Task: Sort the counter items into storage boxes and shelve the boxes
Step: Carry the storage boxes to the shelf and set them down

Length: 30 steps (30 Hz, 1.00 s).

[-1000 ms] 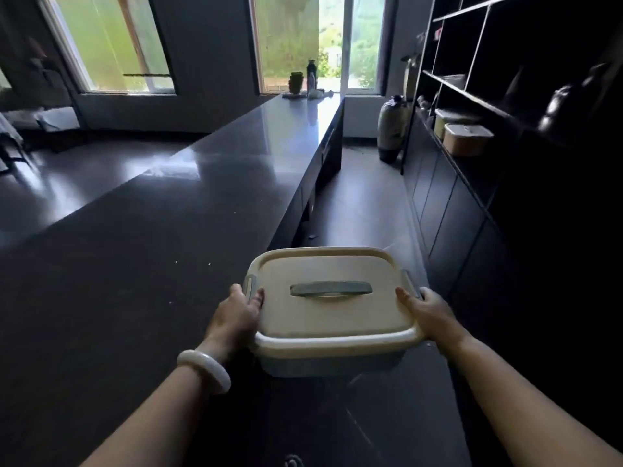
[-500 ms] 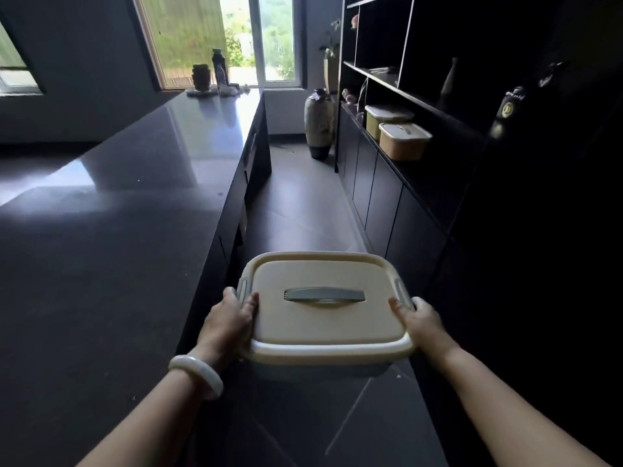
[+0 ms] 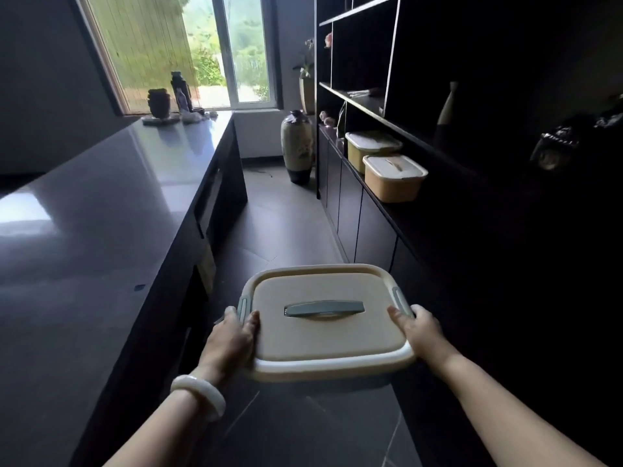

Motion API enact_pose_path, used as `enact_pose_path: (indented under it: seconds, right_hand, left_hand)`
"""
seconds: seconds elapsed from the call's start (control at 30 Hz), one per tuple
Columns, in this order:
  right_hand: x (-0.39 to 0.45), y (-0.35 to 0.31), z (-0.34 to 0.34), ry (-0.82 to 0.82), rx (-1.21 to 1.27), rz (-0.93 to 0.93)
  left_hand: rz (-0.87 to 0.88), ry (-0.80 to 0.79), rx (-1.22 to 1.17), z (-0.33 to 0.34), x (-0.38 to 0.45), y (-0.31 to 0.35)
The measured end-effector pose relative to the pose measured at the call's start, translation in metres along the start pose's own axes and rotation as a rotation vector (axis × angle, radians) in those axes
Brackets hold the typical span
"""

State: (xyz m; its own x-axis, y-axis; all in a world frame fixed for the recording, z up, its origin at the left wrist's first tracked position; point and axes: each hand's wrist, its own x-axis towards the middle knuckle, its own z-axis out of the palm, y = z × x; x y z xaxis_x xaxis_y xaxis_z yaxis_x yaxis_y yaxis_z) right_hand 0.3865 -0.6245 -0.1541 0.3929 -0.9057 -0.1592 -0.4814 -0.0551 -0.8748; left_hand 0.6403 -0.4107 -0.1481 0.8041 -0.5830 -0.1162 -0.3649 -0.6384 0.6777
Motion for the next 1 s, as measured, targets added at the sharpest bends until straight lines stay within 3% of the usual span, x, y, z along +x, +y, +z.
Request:
enact_pose_path:
  seconds: [0.2,0.47,0.6,1.0]
  right_hand:
    - [0.111,-0.019,0.011,0.047,0.046,0.056]
    - [0.237,-0.037,0.049,0.212,0.167,0.181]
    - [0.273,-0.049,0.053,0.377,0.225,0.246]
    - [0.367,-0.025,-0.015,0.774,0.322,0.397]
  left_hand:
    - [0.063,-0.029,0.019,0.024,0.132,0.042]
    - [0.248,-0.22,0.083,0.067,0.335,0.089]
    - [0.39,-0.283,0.152,0.091,0.42,0.136]
    - [0.677,-0.464,0.208,0.225,0.531,0.298]
